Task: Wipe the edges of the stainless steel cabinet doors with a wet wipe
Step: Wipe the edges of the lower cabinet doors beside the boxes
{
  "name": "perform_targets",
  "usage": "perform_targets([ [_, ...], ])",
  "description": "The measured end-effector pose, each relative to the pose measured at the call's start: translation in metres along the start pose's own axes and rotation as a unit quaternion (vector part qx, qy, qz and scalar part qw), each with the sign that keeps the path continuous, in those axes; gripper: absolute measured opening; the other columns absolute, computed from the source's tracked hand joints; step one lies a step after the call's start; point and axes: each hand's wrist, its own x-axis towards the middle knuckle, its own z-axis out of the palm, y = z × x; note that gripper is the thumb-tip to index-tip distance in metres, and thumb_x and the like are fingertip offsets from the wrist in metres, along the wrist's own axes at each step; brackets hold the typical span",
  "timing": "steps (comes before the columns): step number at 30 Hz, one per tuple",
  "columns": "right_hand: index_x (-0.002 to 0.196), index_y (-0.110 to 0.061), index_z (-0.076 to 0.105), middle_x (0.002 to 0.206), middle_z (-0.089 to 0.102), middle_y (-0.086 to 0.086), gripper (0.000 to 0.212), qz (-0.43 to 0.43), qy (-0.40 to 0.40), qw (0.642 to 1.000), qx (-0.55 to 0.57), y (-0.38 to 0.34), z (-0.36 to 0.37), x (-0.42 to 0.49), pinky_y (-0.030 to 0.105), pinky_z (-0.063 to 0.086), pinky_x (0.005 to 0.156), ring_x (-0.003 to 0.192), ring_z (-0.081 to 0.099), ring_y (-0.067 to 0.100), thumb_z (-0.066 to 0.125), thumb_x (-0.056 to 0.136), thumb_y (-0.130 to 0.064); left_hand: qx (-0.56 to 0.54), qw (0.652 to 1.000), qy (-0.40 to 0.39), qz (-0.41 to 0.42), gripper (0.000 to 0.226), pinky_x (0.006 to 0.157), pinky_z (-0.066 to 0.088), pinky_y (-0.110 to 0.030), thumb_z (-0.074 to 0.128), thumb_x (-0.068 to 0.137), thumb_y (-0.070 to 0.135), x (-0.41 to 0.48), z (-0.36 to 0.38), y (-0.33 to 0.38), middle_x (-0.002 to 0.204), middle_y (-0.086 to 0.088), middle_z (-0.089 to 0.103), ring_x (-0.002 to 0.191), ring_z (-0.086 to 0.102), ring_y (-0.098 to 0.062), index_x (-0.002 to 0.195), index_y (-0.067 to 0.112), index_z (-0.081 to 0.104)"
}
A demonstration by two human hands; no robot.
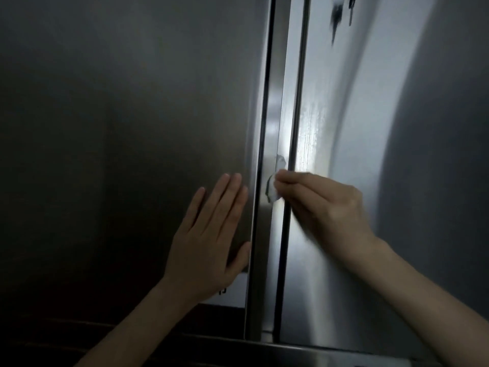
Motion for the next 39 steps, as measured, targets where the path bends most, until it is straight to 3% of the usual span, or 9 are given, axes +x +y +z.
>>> perform_targets([
  [6, 0.091, 0.005, 0.070, 0.099, 0.071, 0.014, 0.010, 0.049, 0.015, 0.999, 0.011, -0.017, 0.010, -0.017, 0.033, 0.057, 0.070, 0.087, 0.069, 0.025, 0.068, 0.081, 0.008, -0.016, 1.000, 0.006, -0.004, 0.070, 0.122, 0.005, -0.043, 0.037, 0.095, 0.041, 0.001, -0.001, 0.000, 0.159, -0.017, 0.015, 0.149, 0.010, -0.026, 0.151, 0.002, 0.019],
  [10, 0.090, 0.007, 0.070, 0.096, 0.070, 0.016, 0.012, -0.006, -0.011, 0.999, 0.030, -0.037, 0.010, -0.053, 0.031, 0.055, 0.079, 0.087, 0.070, 0.026, 0.060, 0.086, 0.003, -0.022, 1.000, 0.011, -0.013, 0.070, 0.122, 0.005, -0.045, 0.038, 0.094, 0.038, 0.001, 0.000, 0.004, 0.159, -0.017, 0.014, 0.149, 0.009, -0.027, 0.150, 0.002, 0.018],
  [13, 0.092, 0.006, 0.070, 0.096, 0.071, 0.016, 0.018, -0.006, -0.012, 0.999, 0.035, -0.026, 0.008, -0.041, 0.035, 0.058, 0.067, 0.083, 0.070, 0.027, 0.054, 0.091, -0.002, -0.012, 1.000, 0.006, -0.010, 0.069, 0.122, 0.005, -0.045, 0.037, 0.095, 0.039, 0.000, 0.000, 0.004, 0.159, -0.017, 0.014, 0.149, 0.007, -0.027, 0.150, 0.001, 0.017],
  [16, 0.091, 0.005, 0.072, 0.096, 0.071, 0.016, 0.011, 0.048, 0.050, 0.997, 0.020, -0.017, 0.012, -0.017, 0.036, 0.058, 0.062, 0.082, 0.070, 0.028, 0.063, 0.084, 0.007, -0.013, 1.000, -0.002, -0.013, 0.069, 0.122, 0.005, -0.045, 0.036, 0.095, 0.039, -0.001, -0.001, 0.004, 0.159, -0.017, 0.013, 0.149, 0.007, -0.027, 0.150, 0.001, 0.017],
  [19, 0.091, 0.006, 0.072, 0.100, 0.070, 0.017, 0.012, 0.077, 0.076, 0.994, 0.019, -0.027, 0.022, -0.023, 0.032, 0.056, 0.078, 0.086, 0.070, 0.027, 0.061, 0.087, 0.003, -0.017, 1.000, 0.003, -0.012, 0.068, 0.122, 0.006, -0.045, 0.036, 0.096, 0.039, 0.001, -0.001, 0.003, 0.158, -0.017, 0.013, 0.149, 0.008, -0.027, 0.150, 0.001, 0.018],
  [22, 0.100, 0.001, 0.071, 0.110, 0.067, 0.011, 0.035, 0.133, 0.012, 0.987, 0.084, -0.051, 0.022, -0.061, 0.014, 0.043, 0.097, 0.098, 0.068, 0.026, 0.042, 0.100, -0.018, -0.026, 1.000, 0.008, 0.004, 0.067, 0.122, 0.006, -0.046, 0.036, 0.096, 0.038, -0.003, 0.000, 0.005, 0.158, -0.014, 0.015, 0.148, 0.010, -0.025, 0.150, 0.004, 0.019],
  [27, 0.096, 0.006, 0.071, 0.101, 0.070, 0.017, 0.031, -0.034, -0.089, 0.994, 0.049, -0.065, 0.011, -0.108, 0.032, 0.051, 0.093, 0.100, 0.067, 0.027, 0.044, 0.098, -0.008, -0.027, 0.999, -0.024, 0.036, 0.068, 0.121, 0.006, -0.043, 0.038, 0.094, 0.039, -0.040, 0.004, 0.020, 0.158, -0.008, 0.015, 0.148, 0.011, -0.022, 0.151, 0.009, 0.015],
  [34, 0.097, 0.006, 0.070, 0.101, 0.069, 0.016, 0.012, 0.015, -0.048, 0.998, 0.030, -0.053, 0.016, -0.090, 0.033, 0.052, 0.089, 0.099, 0.065, 0.026, 0.064, 0.089, -0.002, -0.030, 0.999, -0.043, 0.014, 0.073, 0.122, -0.001, -0.039, 0.042, 0.091, 0.036, -0.082, 0.008, 0.030, 0.160, -0.002, 0.005, 0.150, 0.000, -0.017, 0.152, 0.011, 0.010],
  [39, 0.095, 0.003, 0.073, 0.100, 0.071, 0.014, 0.016, -0.051, -0.136, 0.988, 0.061, -0.083, 0.015, -0.141, 0.030, 0.056, 0.081, 0.098, 0.067, 0.024, 0.062, 0.089, -0.006, -0.028, 0.999, -0.042, 0.001, 0.073, 0.122, -0.001, -0.040, 0.038, 0.092, 0.037, -0.083, 0.013, 0.032, 0.160, -0.001, 0.002, 0.150, -0.002, -0.017, 0.153, 0.011, 0.008],
])
